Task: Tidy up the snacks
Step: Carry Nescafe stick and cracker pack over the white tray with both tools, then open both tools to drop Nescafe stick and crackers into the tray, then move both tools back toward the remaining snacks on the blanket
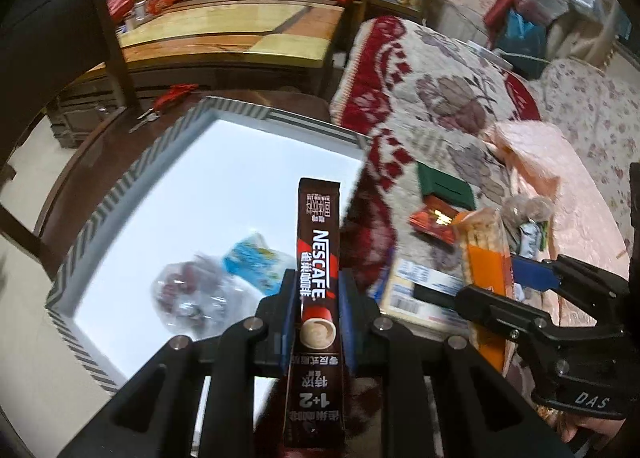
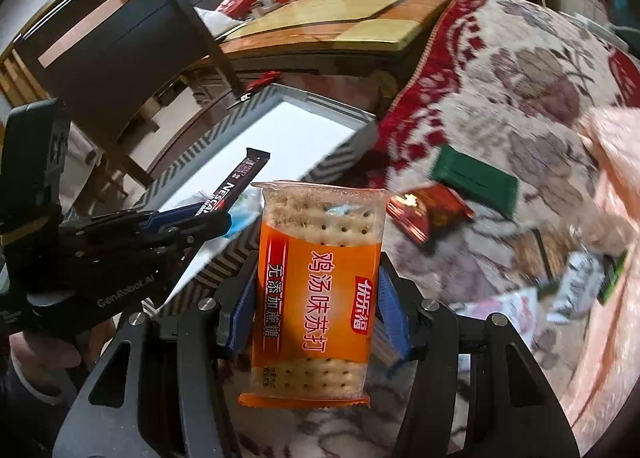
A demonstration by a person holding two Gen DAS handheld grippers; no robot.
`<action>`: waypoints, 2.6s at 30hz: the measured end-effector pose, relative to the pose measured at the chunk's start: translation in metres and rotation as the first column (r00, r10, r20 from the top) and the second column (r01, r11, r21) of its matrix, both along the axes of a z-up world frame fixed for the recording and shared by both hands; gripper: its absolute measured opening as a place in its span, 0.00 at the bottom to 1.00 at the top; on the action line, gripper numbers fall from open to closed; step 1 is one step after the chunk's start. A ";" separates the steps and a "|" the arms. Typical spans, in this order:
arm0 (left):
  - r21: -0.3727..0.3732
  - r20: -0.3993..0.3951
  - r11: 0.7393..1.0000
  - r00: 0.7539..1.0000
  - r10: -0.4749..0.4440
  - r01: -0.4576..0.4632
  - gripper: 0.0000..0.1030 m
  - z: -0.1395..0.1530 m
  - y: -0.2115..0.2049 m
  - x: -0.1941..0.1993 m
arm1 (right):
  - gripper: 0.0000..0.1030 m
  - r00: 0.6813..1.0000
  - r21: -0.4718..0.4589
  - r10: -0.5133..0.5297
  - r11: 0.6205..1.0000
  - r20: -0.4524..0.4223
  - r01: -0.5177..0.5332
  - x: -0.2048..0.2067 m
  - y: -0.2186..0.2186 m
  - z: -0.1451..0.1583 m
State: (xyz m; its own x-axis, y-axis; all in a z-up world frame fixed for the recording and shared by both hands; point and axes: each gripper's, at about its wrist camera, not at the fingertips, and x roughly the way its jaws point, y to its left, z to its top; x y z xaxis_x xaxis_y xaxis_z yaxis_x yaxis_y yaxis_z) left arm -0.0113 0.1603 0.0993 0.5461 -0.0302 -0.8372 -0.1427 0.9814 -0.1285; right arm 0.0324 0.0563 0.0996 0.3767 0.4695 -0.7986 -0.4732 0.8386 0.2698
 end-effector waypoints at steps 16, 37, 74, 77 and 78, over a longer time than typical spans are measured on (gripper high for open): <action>-0.008 -0.037 0.984 0.983 0.179 -0.179 0.21 -0.013 0.089 0.001 | 0.53 0.993 -0.001 0.116 0.993 -0.018 -0.116 0.032 0.077 0.004; 0.002 -0.119 0.975 0.968 0.221 -0.222 0.22 -0.053 0.116 0.039 | 0.52 0.990 -0.078 0.114 0.990 -0.089 -0.121 0.125 0.159 -0.055; 0.029 0.006 0.996 0.996 0.085 -0.085 0.83 0.000 -0.009 0.002 | 0.57 0.990 0.107 -0.137 0.985 0.015 0.134 0.006 -0.039 -0.003; 0.027 -0.003 0.998 0.998 0.056 -0.055 0.83 0.000 -0.025 0.003 | 0.57 0.986 0.087 -0.168 0.982 0.017 0.166 -0.004 -0.063 -0.007; 0.026 -0.007 0.999 0.999 0.045 -0.045 0.83 -0.001 -0.029 0.003 | 0.57 0.984 0.083 -0.178 0.981 0.013 0.176 -0.007 -0.071 -0.009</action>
